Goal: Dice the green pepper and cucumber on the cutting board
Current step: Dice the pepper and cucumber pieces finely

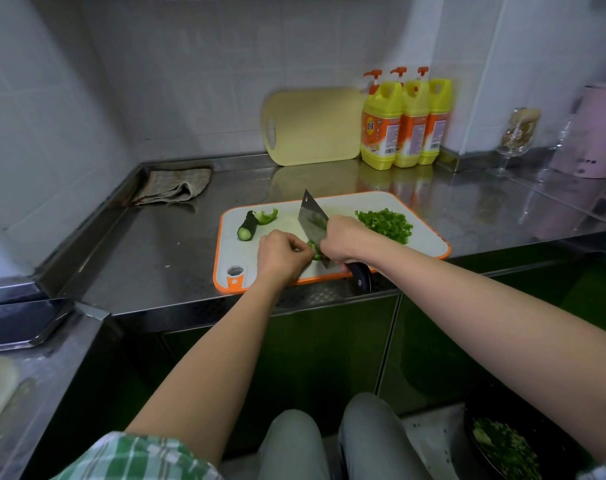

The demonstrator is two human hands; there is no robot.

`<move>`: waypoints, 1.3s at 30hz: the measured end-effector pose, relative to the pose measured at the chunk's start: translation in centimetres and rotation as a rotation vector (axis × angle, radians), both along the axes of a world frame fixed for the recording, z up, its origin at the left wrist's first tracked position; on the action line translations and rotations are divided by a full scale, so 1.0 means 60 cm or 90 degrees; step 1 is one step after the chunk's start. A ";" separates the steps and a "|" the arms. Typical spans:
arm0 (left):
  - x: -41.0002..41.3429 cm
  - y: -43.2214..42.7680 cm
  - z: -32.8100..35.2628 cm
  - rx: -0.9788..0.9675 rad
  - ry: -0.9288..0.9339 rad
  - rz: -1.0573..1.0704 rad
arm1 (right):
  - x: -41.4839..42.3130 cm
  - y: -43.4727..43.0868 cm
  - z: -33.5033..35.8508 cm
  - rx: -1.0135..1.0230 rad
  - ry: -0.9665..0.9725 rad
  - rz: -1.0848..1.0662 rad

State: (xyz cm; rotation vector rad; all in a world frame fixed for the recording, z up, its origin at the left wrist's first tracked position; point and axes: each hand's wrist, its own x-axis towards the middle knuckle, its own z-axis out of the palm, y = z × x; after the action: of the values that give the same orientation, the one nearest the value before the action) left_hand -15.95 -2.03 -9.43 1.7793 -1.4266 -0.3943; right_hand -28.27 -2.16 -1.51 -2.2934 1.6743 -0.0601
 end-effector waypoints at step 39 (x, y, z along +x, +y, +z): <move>0.012 -0.020 -0.005 0.037 -0.153 0.014 | -0.019 0.008 -0.016 -0.070 -0.090 0.006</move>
State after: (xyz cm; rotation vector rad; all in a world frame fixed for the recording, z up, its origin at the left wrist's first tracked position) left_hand -15.23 -3.25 -9.75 1.9393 -1.5727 -0.2168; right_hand -29.42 -1.69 -2.45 -2.3152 1.6255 -0.3122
